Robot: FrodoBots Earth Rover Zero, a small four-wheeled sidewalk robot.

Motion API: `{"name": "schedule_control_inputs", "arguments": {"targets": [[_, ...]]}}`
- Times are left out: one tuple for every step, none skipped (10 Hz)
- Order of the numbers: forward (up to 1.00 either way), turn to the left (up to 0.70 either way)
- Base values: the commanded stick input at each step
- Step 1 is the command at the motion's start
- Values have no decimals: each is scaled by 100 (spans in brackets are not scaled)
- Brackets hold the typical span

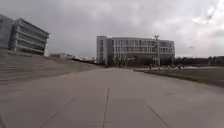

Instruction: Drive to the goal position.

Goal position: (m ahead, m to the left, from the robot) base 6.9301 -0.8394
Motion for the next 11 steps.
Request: {"name": "schedule_control_inputs", "arguments": {"targets": [[70,0],[70,0],[70,0],[70,0],[70,0],[70,0],[70,0],[70,0],[70,0],[70,0],[70,0]]}}
